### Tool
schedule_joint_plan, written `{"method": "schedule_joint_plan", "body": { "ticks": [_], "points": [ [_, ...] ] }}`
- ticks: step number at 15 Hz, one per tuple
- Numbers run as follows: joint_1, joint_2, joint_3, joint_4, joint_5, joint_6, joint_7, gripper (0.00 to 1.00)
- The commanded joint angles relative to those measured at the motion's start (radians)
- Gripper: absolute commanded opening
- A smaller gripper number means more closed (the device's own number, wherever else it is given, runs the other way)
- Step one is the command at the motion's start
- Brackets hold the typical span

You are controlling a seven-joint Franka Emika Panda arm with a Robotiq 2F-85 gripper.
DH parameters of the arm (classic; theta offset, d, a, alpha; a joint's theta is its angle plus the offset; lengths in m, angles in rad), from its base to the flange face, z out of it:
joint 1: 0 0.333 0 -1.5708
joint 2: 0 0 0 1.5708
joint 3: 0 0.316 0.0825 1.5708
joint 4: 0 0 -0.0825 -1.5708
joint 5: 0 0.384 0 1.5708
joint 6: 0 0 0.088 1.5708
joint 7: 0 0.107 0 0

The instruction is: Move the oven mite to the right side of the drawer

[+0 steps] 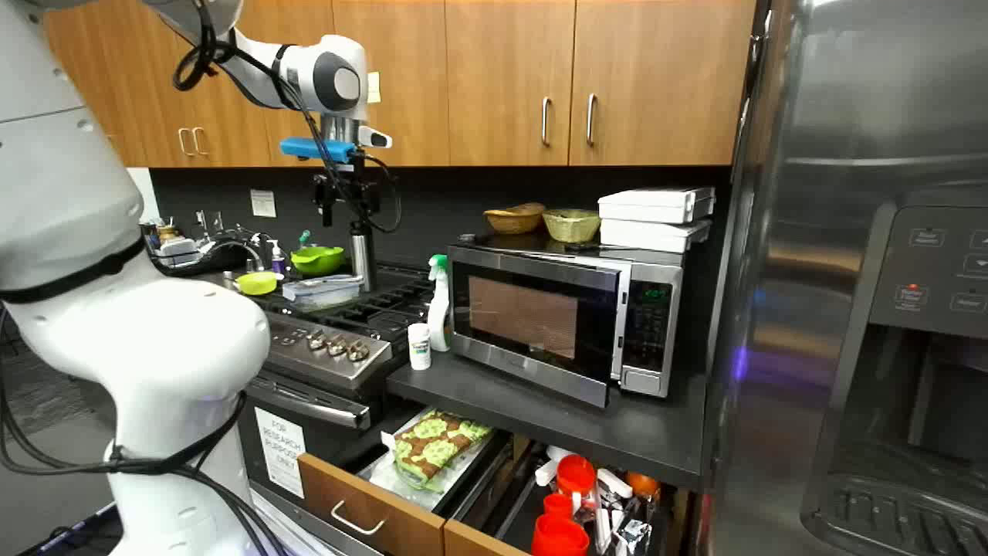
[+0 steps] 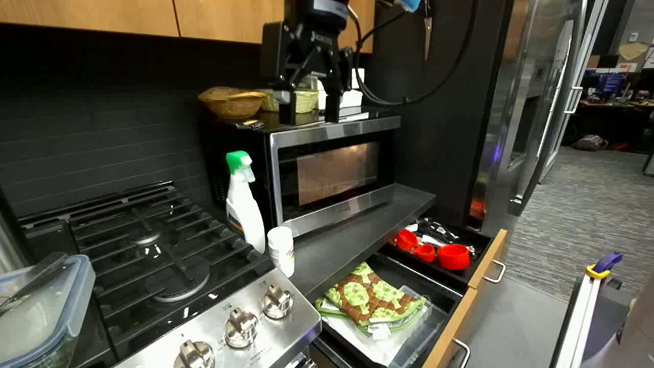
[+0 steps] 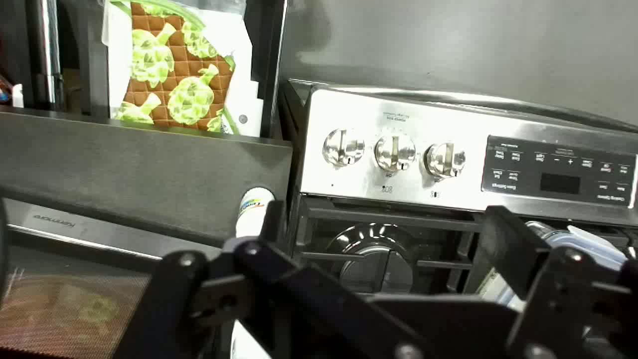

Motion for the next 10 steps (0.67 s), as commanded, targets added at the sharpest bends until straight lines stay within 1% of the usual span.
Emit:
{"method": "schedule_joint_plan", "body": {
  "ticks": [1, 10],
  "points": [
    [-0.001, 0.001, 0.001, 0.003, 0.000, -0.003, 0.000, 1.00],
    [-0.021, 0.001, -0.010, -0.011, -0.013, 0.008, 0.008, 1.00]
  ]
}}
